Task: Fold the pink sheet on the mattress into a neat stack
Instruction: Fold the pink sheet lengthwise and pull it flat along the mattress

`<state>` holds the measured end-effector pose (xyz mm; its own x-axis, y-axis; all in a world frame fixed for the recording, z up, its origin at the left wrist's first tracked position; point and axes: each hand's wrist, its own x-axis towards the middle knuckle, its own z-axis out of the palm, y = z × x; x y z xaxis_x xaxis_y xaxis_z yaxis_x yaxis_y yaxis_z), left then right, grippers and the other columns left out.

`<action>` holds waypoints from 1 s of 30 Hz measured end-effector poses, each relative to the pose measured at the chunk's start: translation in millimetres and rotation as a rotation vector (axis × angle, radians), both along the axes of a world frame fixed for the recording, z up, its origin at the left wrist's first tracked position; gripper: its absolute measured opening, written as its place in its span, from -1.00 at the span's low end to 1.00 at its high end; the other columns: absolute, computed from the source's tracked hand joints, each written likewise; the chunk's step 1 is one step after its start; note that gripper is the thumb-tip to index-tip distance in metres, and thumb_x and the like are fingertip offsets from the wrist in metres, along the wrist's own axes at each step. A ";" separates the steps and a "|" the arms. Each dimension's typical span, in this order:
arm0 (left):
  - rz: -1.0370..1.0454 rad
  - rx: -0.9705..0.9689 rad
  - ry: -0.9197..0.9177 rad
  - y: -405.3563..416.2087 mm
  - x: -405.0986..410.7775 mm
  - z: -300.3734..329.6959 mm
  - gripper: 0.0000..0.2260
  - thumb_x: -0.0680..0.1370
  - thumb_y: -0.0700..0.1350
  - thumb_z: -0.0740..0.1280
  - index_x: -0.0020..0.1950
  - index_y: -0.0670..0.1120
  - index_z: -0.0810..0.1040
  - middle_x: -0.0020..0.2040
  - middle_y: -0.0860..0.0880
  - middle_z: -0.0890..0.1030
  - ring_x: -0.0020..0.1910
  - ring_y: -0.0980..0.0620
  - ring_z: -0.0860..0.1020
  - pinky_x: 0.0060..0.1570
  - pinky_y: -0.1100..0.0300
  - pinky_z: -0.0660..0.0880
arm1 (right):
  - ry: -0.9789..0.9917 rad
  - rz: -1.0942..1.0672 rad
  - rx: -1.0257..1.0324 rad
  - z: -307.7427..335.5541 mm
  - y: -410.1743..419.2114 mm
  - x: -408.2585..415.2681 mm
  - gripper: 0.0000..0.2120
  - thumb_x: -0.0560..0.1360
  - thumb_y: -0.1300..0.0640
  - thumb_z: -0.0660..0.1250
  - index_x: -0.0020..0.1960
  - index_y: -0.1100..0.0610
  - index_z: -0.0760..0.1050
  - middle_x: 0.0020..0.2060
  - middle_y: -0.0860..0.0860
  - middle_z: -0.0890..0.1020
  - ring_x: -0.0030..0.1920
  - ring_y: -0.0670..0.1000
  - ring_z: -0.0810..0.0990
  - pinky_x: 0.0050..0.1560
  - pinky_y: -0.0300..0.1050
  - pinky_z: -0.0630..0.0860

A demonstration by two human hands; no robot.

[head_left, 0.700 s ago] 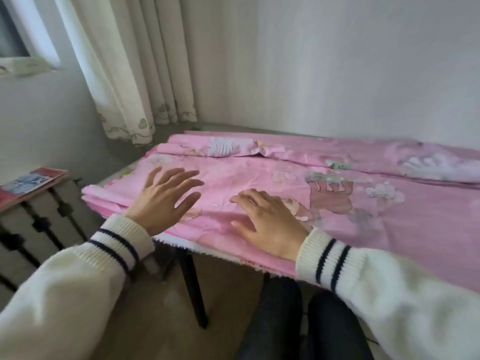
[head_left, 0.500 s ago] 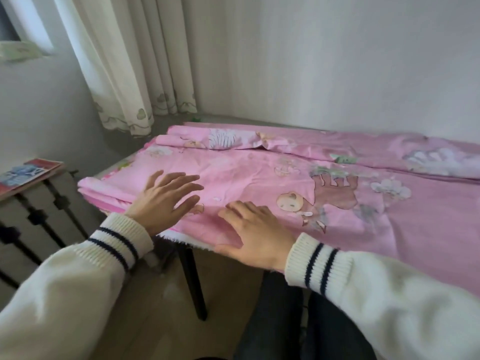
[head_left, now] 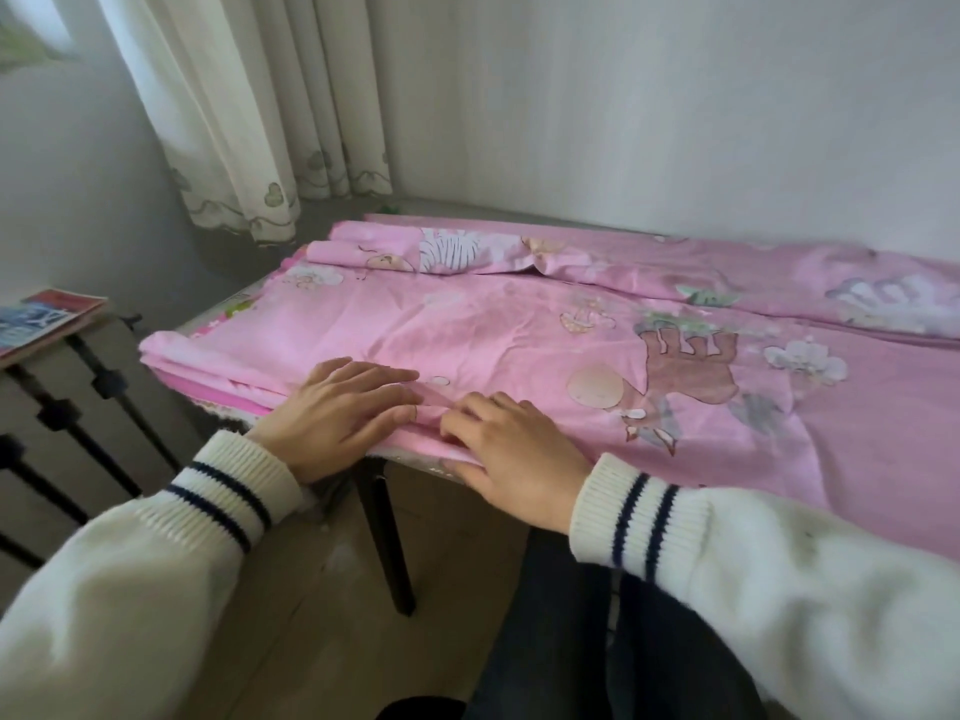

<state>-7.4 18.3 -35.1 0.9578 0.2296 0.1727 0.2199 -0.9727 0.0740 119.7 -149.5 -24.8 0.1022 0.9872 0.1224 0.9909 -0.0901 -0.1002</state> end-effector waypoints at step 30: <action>0.110 0.207 -0.140 54.5 57.8 66.1 -0.82 0.55 -0.21 0.20 0.07 -0.15 0.57 0.06 -0.15 0.64 0.05 -0.18 0.61 0.10 -0.11 0.50 | 0.174 -0.204 -0.150 50.7 -1.6 78.5 -0.85 0.56 0.19 0.12 -0.19 0.07 0.29 -0.32 -0.08 0.36 -0.39 -0.10 0.32 -0.40 -0.31 0.29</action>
<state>50.5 72.8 31.0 0.8927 0.2768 0.3557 0.3263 -0.9413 -0.0866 198.2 -151.1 25.9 0.3068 0.9499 -0.0601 0.9198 -0.3122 -0.2376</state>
